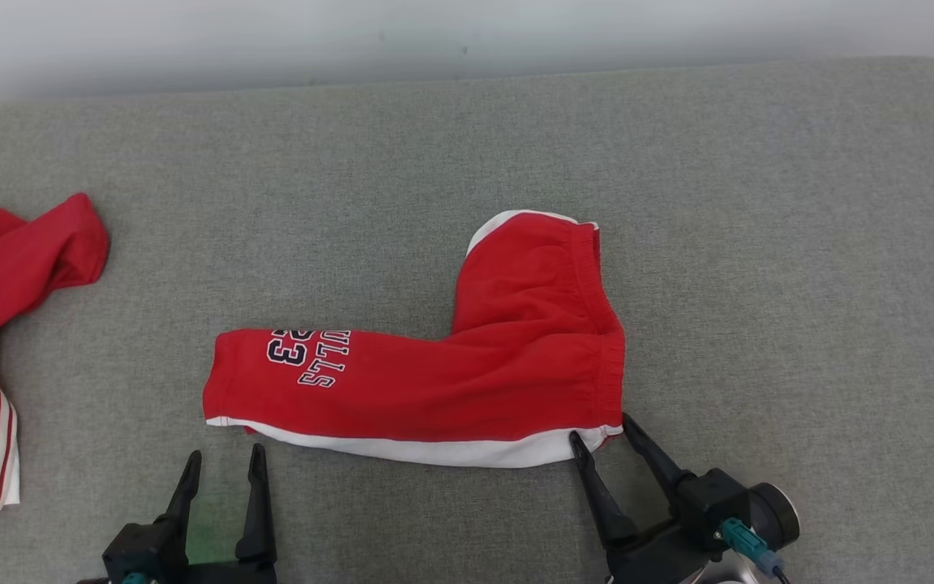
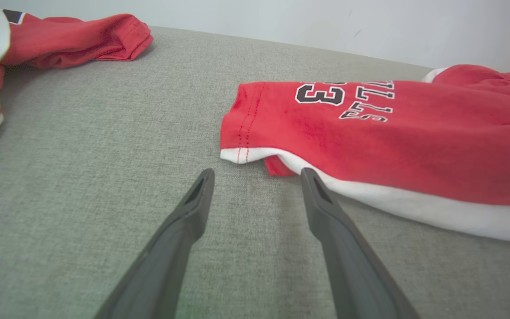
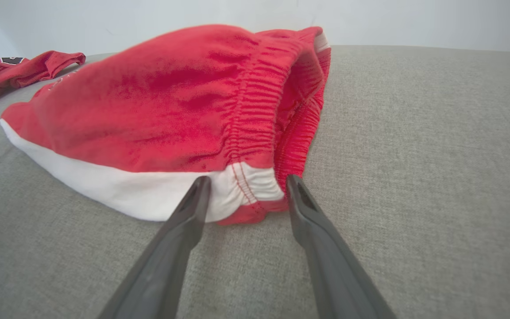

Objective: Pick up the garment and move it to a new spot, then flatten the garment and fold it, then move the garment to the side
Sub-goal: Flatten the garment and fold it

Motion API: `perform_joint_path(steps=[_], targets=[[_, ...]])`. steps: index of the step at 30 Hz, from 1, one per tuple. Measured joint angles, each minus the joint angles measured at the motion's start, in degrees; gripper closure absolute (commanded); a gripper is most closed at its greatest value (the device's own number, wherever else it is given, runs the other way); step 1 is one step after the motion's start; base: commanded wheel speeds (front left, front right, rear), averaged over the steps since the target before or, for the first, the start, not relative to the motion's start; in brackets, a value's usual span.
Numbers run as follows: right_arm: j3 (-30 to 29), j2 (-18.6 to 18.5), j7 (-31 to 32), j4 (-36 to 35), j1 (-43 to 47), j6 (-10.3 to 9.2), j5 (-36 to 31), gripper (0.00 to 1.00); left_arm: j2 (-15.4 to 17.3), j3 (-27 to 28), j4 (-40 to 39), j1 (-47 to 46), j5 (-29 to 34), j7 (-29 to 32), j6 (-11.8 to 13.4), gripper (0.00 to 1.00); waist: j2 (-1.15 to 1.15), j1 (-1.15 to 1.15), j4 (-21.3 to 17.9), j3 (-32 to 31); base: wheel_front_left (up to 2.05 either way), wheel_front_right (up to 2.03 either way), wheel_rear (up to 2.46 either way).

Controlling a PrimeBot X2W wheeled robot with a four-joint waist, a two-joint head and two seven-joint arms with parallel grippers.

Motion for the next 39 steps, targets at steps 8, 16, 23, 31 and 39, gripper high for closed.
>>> perform_joint_path(steps=[8,16,23,31,39], targets=[[0.67,-0.81,0.0,-1.3,0.48,0.0,0.24,0.92,0.0,0.1,0.4,-0.02,-0.44,0.0,-0.01,0.0,0.0,-0.01,0.1,-0.29,0.0,0.0,0.0],[-0.77,-2.4,0.0,-3.57,1.36,0.0,2.26,1.0,-0.03,-0.71,2.34,0.15,-1.4,0.0,-0.83,0.0,0.0,-0.01,-0.78,-1.16,0.0,0.0,0.0],[-0.55,-2.44,0.0,-4.3,1.29,0.0,2.59,1.0,0.0,-1.55,5.08,0.08,-3.41,0.0,-1.54,0.0,0.0,-0.02,-1.42,-1.08,0.0,0.0,0.0],[-0.07,-2.37,0.0,-4.44,0.6,0.0,2.89,1.0,0.01,-2.2,4.94,-0.04,-4.93,-0.03,-2.11,0.0,0.0,-0.02,-1.7,-0.71,0.0,0.0,0.0],[-0.13,-2.41,0.0,-4.24,0.45,0.0,3.33,1.0,0.0,-3.72,2.75,-0.02,-5.13,0.0,-2.47,0.0,0.0,-0.01,-1.62,-0.81,0.0,0.0,0.0]])
